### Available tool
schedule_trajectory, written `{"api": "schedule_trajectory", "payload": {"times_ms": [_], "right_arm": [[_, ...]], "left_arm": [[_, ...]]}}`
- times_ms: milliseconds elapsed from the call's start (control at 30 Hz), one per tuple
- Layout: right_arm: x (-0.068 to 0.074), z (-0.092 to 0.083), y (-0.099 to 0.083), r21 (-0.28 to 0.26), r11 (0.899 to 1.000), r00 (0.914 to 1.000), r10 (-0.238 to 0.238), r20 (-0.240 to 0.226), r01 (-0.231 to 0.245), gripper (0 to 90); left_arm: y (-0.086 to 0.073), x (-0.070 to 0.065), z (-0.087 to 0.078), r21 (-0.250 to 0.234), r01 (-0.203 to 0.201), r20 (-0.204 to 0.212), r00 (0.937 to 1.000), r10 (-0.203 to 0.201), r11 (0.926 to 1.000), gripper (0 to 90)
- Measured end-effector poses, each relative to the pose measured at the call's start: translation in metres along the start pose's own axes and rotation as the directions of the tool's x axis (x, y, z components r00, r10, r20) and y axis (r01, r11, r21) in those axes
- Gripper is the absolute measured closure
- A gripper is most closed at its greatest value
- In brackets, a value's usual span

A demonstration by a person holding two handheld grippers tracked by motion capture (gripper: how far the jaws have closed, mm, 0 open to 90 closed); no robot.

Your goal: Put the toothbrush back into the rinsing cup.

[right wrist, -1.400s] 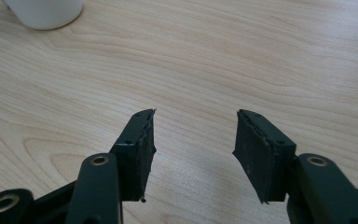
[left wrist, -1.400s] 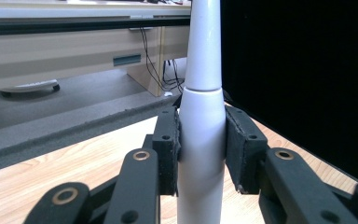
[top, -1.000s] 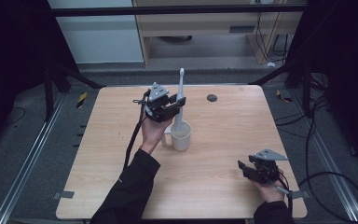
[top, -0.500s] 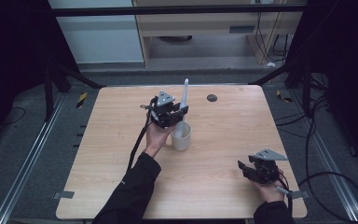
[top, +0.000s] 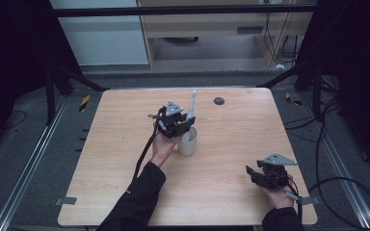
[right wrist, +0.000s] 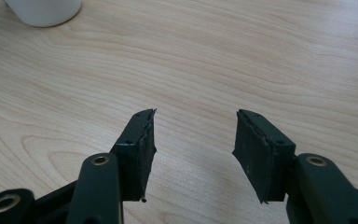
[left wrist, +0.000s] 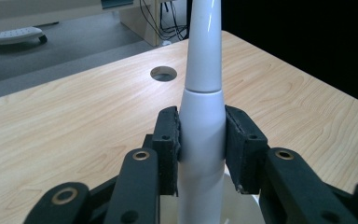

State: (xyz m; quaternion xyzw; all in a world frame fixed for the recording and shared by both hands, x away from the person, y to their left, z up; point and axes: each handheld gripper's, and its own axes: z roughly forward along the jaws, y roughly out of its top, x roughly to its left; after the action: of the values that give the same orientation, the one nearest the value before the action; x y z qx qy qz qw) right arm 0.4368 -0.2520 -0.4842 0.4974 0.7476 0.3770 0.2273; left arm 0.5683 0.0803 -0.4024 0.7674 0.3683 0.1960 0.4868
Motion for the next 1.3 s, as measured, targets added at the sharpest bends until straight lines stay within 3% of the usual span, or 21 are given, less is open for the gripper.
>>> {"api": "schedule_trajectory", "payload": {"times_ms": [433,800,1067,1300], "right_arm": [[0.0,0.0,0.0,-0.002,1.0,0.9999,-0.011,0.005,0.011,47.5],[0.0,0.0,0.0,-0.001,1.0,0.9999,-0.011,0.004,0.011,47.0],[0.0,-0.001,0.0,-0.004,1.0,0.9999,-0.009,0.008,0.009,46.8],[0.0,-0.002,0.0,-0.005,1.0,0.9999,-0.005,0.016,0.005,45.1]], "left_arm": [[-0.01,-0.002,0.01,0.063,-0.023,0.012,0.9997,0.022,0.9978,66.2],[-0.01,-0.002,0.009,0.071,-0.019,0.024,0.9996,0.017,0.9973,61.9],[-0.011,-0.001,-0.005,0.07,-0.032,0.029,0.9991,0.03,0.997,55.6],[-0.008,0.003,-0.032,0.067,-0.064,-0.007,0.9979,0.065,0.9957,46.8]]}}
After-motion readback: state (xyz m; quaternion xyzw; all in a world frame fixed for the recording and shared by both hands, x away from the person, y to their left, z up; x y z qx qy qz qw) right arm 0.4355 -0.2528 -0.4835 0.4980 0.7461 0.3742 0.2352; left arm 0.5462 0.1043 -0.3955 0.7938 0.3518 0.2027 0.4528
